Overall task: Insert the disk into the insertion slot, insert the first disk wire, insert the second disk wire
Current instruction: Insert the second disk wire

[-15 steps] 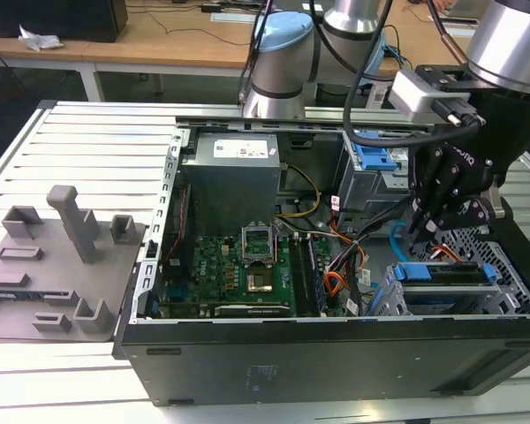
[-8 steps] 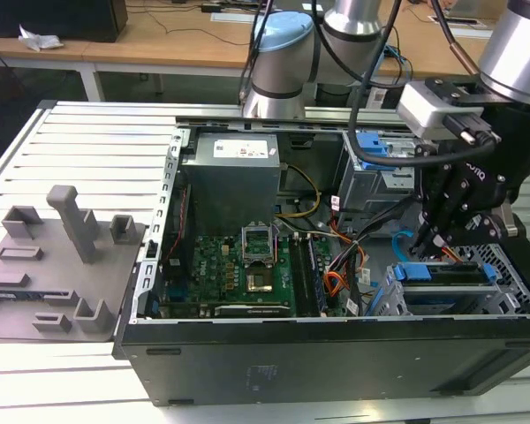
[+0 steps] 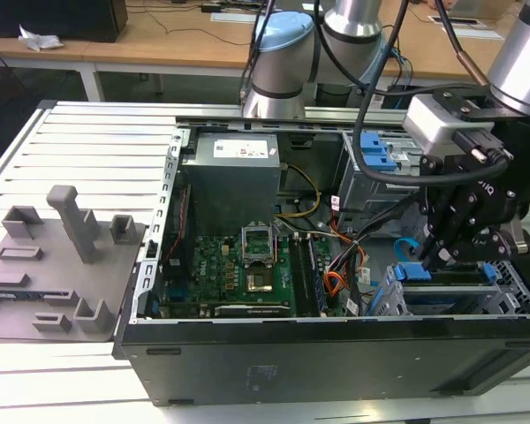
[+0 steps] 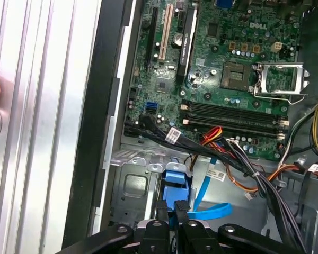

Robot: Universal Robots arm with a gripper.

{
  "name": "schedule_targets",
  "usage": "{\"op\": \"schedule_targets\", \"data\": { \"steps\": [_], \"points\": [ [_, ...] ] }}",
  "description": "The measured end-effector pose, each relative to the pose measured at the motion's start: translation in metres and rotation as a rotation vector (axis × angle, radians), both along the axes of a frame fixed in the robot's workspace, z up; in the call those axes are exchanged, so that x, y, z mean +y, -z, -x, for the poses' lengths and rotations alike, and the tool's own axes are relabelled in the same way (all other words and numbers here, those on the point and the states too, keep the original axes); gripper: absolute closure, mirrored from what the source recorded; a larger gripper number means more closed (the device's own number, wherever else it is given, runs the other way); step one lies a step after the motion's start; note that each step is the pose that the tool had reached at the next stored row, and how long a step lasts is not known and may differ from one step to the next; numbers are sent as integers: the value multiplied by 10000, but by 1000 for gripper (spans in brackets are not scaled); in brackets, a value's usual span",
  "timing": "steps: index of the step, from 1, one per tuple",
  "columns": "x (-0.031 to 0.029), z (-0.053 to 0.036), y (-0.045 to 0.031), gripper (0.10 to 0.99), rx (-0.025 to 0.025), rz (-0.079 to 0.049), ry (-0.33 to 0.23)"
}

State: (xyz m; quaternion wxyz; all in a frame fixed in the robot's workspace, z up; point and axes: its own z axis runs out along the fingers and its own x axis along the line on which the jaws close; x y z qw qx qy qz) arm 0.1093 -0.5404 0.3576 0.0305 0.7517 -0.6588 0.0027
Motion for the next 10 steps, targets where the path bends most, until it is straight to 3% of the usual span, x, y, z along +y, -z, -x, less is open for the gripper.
{"op": "schedule_targets", "data": {
  "steps": [7,10],
  "points": [
    [0,-85,92,922,14,-1,22],
    [0,-86,93,922,15,1,23]
  ]
}}
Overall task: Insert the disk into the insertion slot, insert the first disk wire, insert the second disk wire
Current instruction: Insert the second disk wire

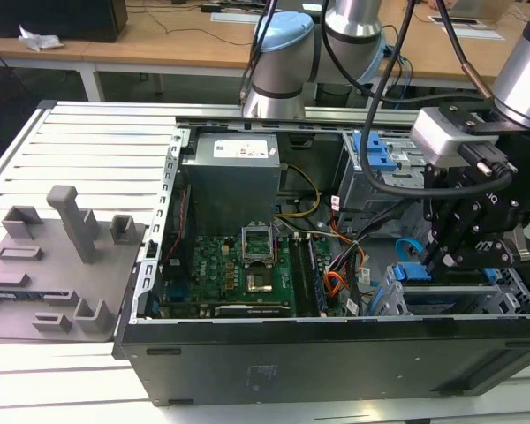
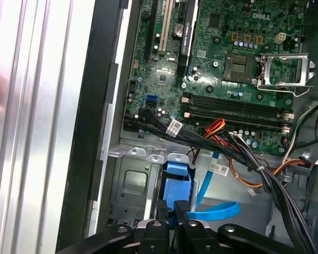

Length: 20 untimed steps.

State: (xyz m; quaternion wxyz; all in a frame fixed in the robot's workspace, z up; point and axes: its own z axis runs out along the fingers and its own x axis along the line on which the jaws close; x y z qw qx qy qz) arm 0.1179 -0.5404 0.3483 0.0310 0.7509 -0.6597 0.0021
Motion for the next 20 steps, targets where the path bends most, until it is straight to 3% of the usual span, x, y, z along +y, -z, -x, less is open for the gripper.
{"op": "schedule_targets", "data": {
  "steps": [7,13,17,20],
  "points": [
    [0,-1,1,922,0,-2,166],
    [0,-3,-17,922,0,-3,886],
    [0,-3,-17,922,-1,-3,1954],
    [0,-3,-16,922,-1,-2,2151]
  ]
}}
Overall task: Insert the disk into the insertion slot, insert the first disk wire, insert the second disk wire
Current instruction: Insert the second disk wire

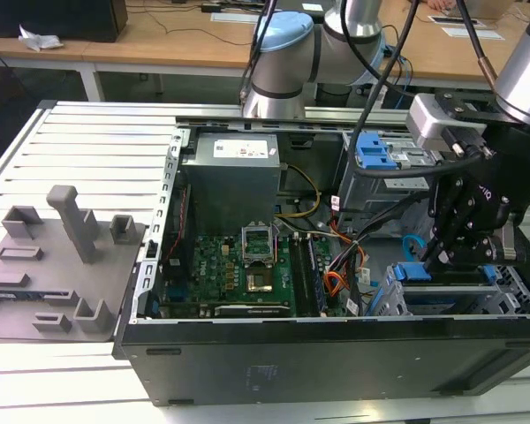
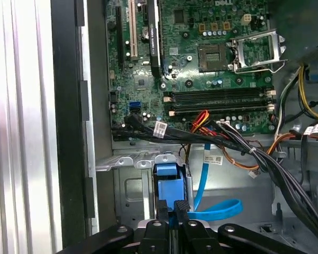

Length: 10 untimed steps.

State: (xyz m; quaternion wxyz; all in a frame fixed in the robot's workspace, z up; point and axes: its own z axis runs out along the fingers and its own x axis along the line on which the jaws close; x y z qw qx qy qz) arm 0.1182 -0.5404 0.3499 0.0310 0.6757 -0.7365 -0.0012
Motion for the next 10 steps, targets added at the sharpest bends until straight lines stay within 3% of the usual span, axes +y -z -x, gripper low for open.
{"op": "schedule_targets", "data": {
  "steps": [4,10],
  "points": [
    [3,-12,0,922,0,0,1],
    [34,-118,2,922,5,-2,3]
  ]
}}
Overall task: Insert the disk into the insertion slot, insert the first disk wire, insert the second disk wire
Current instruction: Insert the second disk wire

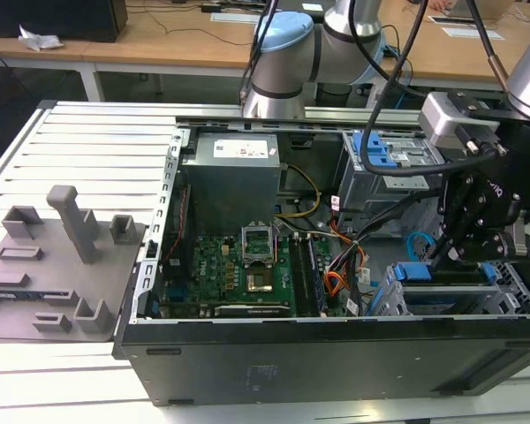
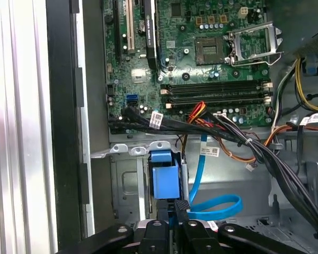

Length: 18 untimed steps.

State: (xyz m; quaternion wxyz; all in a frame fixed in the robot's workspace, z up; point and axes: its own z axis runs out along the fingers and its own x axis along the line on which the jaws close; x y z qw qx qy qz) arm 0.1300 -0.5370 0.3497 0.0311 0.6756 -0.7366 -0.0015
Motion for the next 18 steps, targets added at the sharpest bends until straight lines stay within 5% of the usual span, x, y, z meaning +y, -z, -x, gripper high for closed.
{"op": "schedule_targets", "data": {
  "steps": [18],
  "points": [
    [25,-87,60,922,-1,-3,0]
  ]
}}
